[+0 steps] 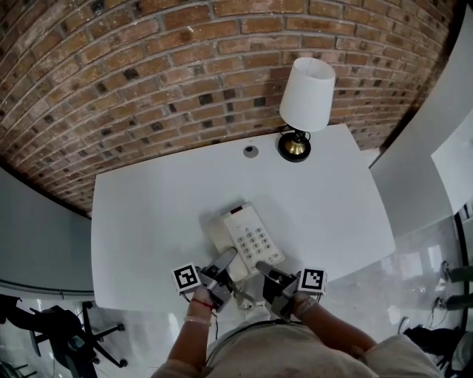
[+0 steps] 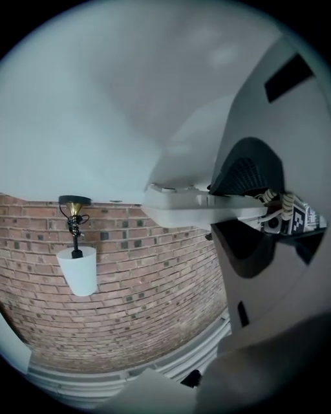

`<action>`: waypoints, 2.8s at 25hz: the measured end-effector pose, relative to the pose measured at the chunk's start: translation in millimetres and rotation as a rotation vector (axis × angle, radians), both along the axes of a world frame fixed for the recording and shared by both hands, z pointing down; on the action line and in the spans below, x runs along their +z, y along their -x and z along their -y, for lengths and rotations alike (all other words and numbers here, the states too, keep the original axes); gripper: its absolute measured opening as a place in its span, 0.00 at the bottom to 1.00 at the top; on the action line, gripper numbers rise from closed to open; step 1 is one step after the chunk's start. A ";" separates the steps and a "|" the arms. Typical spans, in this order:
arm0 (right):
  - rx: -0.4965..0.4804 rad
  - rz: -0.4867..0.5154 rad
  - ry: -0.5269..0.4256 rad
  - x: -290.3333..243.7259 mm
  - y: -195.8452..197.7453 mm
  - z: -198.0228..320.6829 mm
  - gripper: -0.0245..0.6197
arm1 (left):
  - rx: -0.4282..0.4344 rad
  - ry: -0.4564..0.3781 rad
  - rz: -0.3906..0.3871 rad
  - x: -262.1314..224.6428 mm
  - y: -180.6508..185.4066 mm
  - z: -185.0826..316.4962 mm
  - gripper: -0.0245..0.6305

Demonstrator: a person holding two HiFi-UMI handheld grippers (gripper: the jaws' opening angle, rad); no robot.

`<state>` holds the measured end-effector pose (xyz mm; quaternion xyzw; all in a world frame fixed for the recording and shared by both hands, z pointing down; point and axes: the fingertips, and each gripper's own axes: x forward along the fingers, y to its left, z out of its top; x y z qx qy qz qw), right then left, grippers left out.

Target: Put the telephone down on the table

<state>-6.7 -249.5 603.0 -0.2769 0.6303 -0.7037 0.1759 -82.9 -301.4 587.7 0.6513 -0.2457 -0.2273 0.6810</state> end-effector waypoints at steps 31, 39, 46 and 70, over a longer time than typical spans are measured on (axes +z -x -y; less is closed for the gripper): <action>0.123 -0.010 0.161 22.1 28.3 13.5 0.21 | -0.029 -0.327 0.802 -3.1 82.0 -37.6 0.31; 0.135 -0.074 0.257 43.9 28.7 8.5 0.22 | -0.121 -0.344 0.885 -14.0 103.1 -37.0 0.07; 0.124 -0.143 0.328 49.9 31.5 9.3 0.25 | -0.152 -0.342 0.870 -17.4 108.4 -40.6 0.07; -0.577 -0.490 0.125 40.5 51.6 -27.9 0.19 | -0.170 -0.379 0.821 -28.6 94.5 -39.9 0.07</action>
